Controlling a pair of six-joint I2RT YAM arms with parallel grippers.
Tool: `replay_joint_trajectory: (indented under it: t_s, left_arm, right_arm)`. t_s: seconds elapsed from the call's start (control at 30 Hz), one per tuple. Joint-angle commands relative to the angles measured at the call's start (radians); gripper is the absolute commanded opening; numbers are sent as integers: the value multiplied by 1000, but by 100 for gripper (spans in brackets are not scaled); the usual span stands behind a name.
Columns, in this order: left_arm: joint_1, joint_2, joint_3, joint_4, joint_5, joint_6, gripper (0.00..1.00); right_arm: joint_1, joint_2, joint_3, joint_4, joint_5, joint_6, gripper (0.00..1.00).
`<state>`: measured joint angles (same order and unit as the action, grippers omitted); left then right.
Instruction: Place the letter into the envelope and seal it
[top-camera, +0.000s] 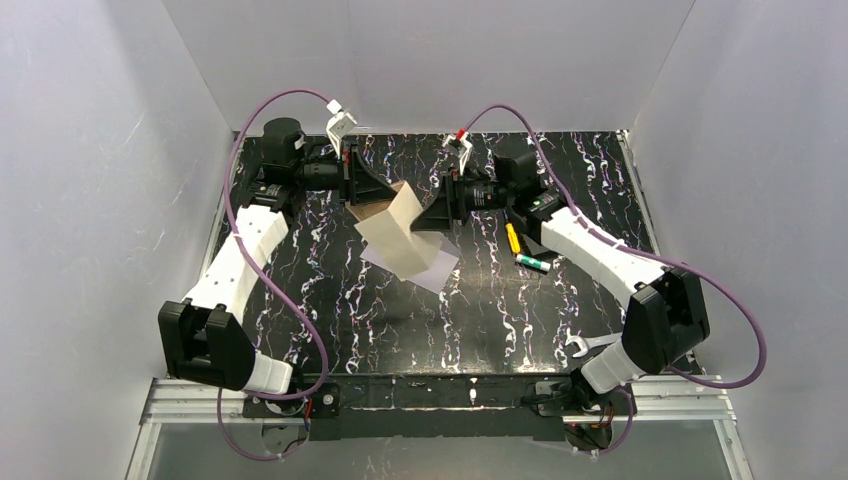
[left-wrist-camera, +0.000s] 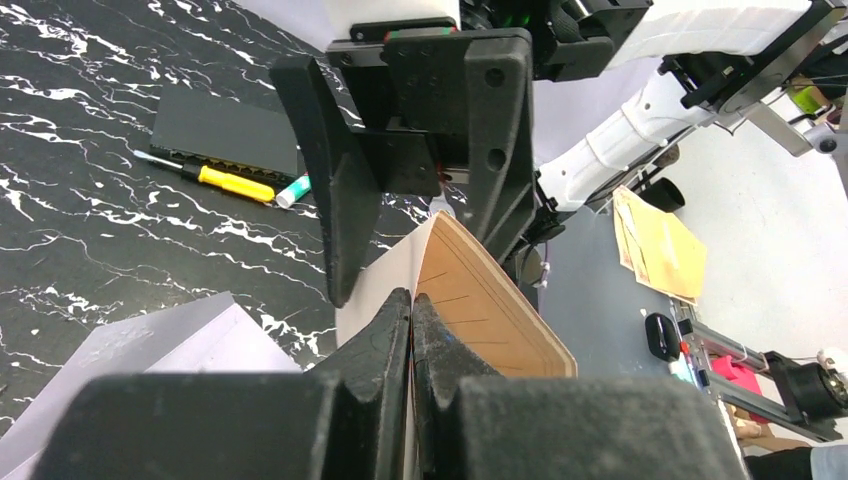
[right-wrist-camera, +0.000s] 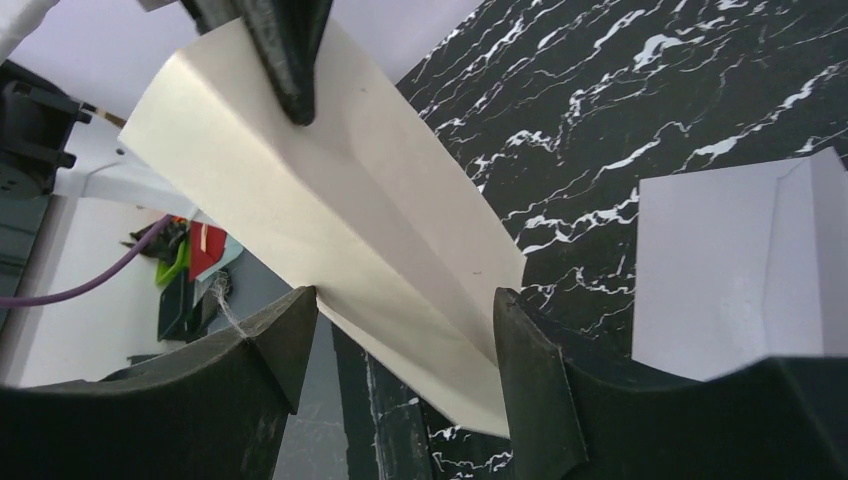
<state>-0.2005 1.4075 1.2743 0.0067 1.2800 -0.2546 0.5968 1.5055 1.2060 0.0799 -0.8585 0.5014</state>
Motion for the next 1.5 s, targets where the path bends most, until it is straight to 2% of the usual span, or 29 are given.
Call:
replay_joint_trajectory:
  t_s: [0.0, 0.07, 0.2, 0.3, 0.37, 0.4, 0.43, 0.5, 0.6, 0.67, 0.8, 1.0, 1.07, 1.2, 1.23, 1.33, 1.4, 1.47]
  left_arm:
    - [-2, -49, 21, 44, 74, -39, 0]
    - [-2, -63, 16, 37, 92, -27, 0]
    - [-2, -72, 35, 48, 127, -53, 0]
    - [-2, -69, 71, 46, 172, -75, 0]
    - [-2, -74, 86, 47, 186, -74, 0]
    - [-2, -76, 93, 48, 196, -71, 0]
    - [-2, -78, 98, 50, 216, -64, 0]
    - [-1, -78, 114, 52, 255, -50, 0]
    - [3, -63, 142, 52, 281, -57, 0]
    - [4, -48, 157, 52, 282, -64, 0]
    - [5, -22, 188, 52, 285, -89, 0]
    - [5, 1, 212, 57, 250, -105, 0]
    - [7, 6, 215, 59, 233, -104, 0]
    - [13, 9, 216, 61, 215, -104, 1]
    - [17, 6, 215, 62, 209, -103, 11]
    - [54, -38, 187, 52, 148, -37, 38]
    - [97, -93, 139, 31, 15, 28, 51]
    - [127, -158, 87, -50, -197, 155, 61]
  right_arm:
    - [-8, -2, 87, -50, 35, -82, 73]
    - [-10, -21, 109, -34, 11, -78, 74]
    - [-11, -44, 119, 50, -63, -11, 82]
    - [-11, -33, 110, 186, -122, 93, 83]
    - [-11, -26, 107, 219, -149, 120, 77]
    - [-10, -26, 107, 225, -159, 123, 71]
    - [-11, -28, 103, 244, -172, 133, 61]
    - [-8, -32, 77, 376, -240, 210, 45]
    - [-4, -39, 28, 551, -275, 338, 33]
    - [0, -42, 25, 560, -287, 343, 31]
    - [8, -44, 27, 543, -287, 319, 42]
    - [28, -24, 38, 488, -292, 284, 37]
    - [32, -22, 37, 468, -286, 268, 30]
    - [32, -21, 64, 414, -257, 232, 6]
    - [32, -22, 71, 398, -241, 220, 1]
    - [30, -28, 86, 327, -177, 168, 1]
    - [24, -34, 91, 251, -114, 114, 1]
    - [12, -44, 97, 132, 9, 24, 1]
